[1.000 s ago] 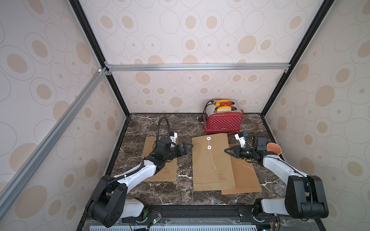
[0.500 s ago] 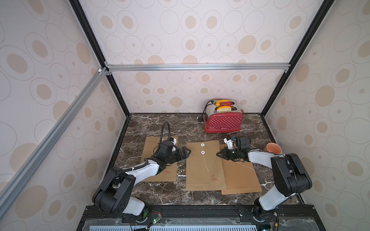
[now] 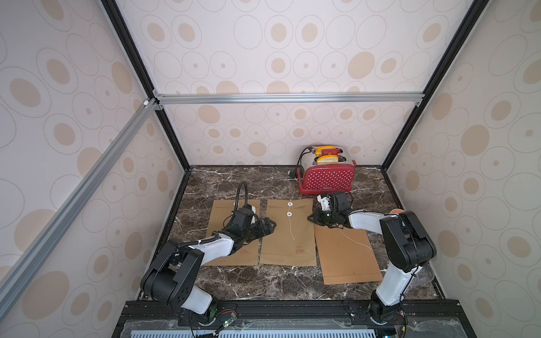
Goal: Close the mouth of the file bag
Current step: Place the file bag at the center of the board.
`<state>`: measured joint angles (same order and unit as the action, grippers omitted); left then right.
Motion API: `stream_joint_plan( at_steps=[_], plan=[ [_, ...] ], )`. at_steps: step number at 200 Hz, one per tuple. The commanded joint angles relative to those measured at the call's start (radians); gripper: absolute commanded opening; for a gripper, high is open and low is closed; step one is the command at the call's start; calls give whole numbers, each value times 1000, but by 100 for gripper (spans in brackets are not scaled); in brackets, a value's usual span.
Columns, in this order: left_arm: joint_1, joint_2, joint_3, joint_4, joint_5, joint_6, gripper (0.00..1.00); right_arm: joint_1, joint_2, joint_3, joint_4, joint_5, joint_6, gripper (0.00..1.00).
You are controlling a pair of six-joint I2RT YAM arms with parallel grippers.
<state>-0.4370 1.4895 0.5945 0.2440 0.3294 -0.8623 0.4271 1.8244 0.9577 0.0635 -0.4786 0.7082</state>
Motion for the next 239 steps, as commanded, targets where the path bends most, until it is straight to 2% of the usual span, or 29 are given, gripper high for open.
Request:
stream_joint_plan(
  at_steps=[1, 29, 70, 126, 137, 154, 166, 209, 239],
  plan=[
    [37, -31, -25, -32, -23, 17, 99, 32, 44, 48, 8, 30, 3, 0],
    [84, -86, -63, -60, -34, 25, 99, 71, 95, 118, -14, 17, -12, 0],
    [94, -164, -74, -160, -111, 67, 99, 104, 130, 148, -10, 6, -8, 0],
    [96, -203, -47, -180, -84, 83, 99, 71, 44, 117, -82, 19, -70, 0],
    [96, -212, -37, -193, -80, 85, 99, 64, 48, 121, -102, 3, -79, 5],
    [96, -218, -23, -198, -63, 83, 99, 64, 67, 134, -115, -32, -90, 25],
    [96, -221, -17, -199, -56, 80, 99, 63, 66, 135, -118, -38, -88, 32],
    [91, -238, -4, -194, -25, 58, 99, 63, 25, 130, -157, -21, -89, 35],
    [76, -262, 1, -178, -6, 42, 99, 68, 23, 88, -110, -38, -53, 35]
  ],
)
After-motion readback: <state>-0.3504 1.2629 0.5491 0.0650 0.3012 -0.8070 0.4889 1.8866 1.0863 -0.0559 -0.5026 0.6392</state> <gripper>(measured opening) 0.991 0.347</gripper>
